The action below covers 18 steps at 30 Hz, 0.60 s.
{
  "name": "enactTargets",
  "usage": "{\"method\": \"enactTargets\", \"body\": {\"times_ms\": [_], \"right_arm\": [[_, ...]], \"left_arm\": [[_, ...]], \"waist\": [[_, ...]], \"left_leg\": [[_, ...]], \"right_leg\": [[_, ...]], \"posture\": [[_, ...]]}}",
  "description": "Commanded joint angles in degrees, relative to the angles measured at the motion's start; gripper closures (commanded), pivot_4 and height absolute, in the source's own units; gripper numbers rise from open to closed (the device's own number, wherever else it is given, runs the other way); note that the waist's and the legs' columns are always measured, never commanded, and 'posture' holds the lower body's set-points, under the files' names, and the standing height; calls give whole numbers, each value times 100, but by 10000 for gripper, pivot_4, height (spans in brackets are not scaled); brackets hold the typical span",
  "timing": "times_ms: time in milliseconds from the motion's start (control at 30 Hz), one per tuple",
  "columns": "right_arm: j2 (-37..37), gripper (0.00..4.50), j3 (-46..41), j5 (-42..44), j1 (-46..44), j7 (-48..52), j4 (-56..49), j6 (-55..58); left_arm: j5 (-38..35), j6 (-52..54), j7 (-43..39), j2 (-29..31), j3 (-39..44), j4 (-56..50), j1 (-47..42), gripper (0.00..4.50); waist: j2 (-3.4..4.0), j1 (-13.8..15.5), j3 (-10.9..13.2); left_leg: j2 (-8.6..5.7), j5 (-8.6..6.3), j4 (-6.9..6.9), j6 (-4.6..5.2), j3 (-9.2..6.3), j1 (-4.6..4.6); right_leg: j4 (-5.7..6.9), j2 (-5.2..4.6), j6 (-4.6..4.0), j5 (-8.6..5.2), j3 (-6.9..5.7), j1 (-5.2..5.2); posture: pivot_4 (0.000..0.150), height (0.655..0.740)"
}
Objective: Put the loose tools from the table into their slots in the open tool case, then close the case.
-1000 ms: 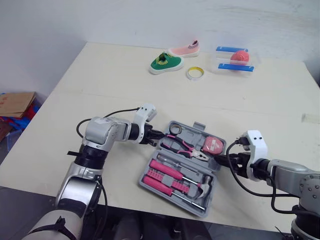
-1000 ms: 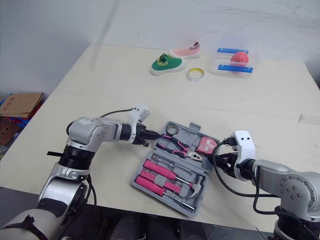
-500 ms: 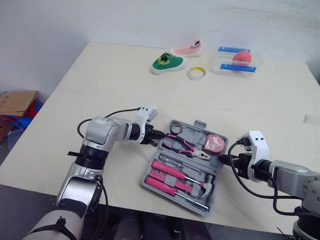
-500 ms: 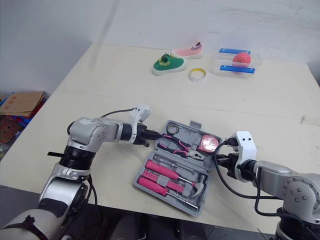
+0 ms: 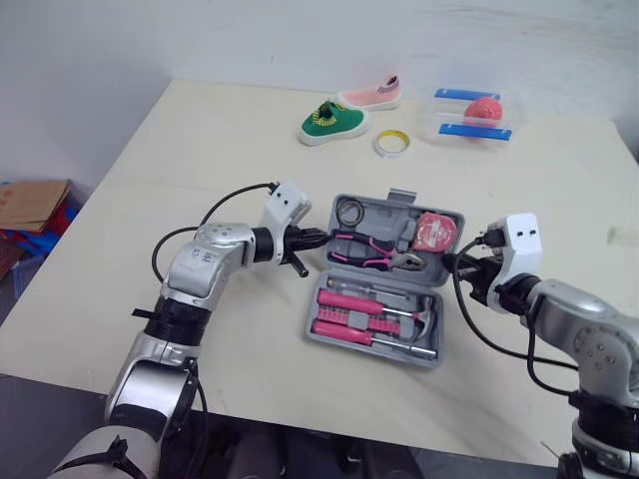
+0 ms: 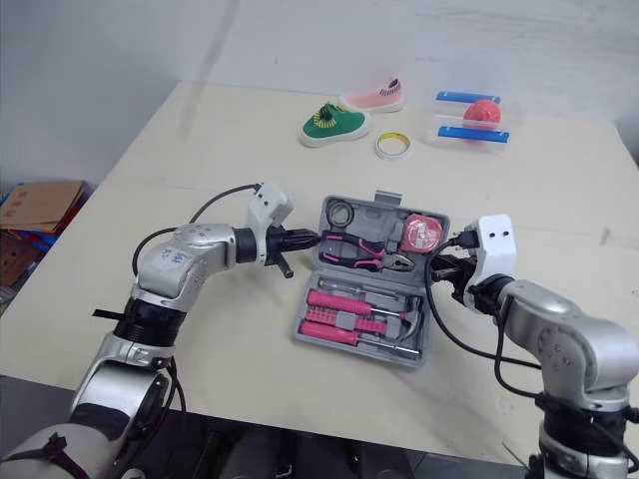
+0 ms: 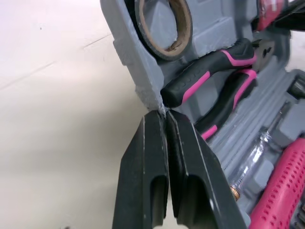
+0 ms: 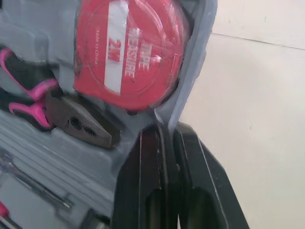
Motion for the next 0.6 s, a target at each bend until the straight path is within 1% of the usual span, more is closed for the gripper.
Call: {"method": "enactTargets", "body": {"times_ms": [33, 200, 333, 467, 500, 600], "right_arm": [[147, 44805, 277, -816, 691, 398, -426, -1803], [7, 44805, 700, -2049, 1556, 893, -29, -3968], [49, 44805, 813, -2670, 1942, 1014, 300, -5258], [9, 44805, 880, -3194, 2262, 1110, 809, -6513], [-15, 44805, 892, -3279, 2329, 1149, 944, -6762], [-208, 44805, 792, -3830, 2615, 1083, 1539, -7981]], "left_arm": [[41, -1062, -369, 44, 11, -484, 448, 45000], [299, -1864, -231, 110, 87, -609, 876, 45000], [382, -2259, -176, 131, 140, -700, 1091, 45000], [476, -2433, -195, 213, 158, -701, 1259, 45000], [508, -2516, -236, 256, 147, -710, 1312, 45000], [704, -2813, -313, 465, 76, -875, 1673, 45000]], "waist": [[0, 4, 0], [0, -12, 0], [0, -14, 0], [-1, -16, 0], [-1, -18, 0], [0, -28, 0]], "left_leg": [[2, -4, -1, -1, 0, -1], [1, -15, 11, 19, 25, 9], [0, -25, 11, 41, 24, 33], [1, -26, 6, 42, 21, 67], [1, -26, 4, 41, 22, 76], [4, -29, -3, 35, 38, 95]], "right_leg": [[-7, 1, 1, -1, -1, 1], [-13, 0, 13, 7, 13, 11], [-17, 2, 14, 15, 17, 38], [-20, 5, 12, 16, 16, 73], [-20, 4, 11, 15, 18, 81], [-19, 7, 10, 15, 33, 89]], "posture": [[1500, 7304], [1500, 7304], [1500, 7304], [1500, 7304], [1500, 7304], [1500, 7304]]}}
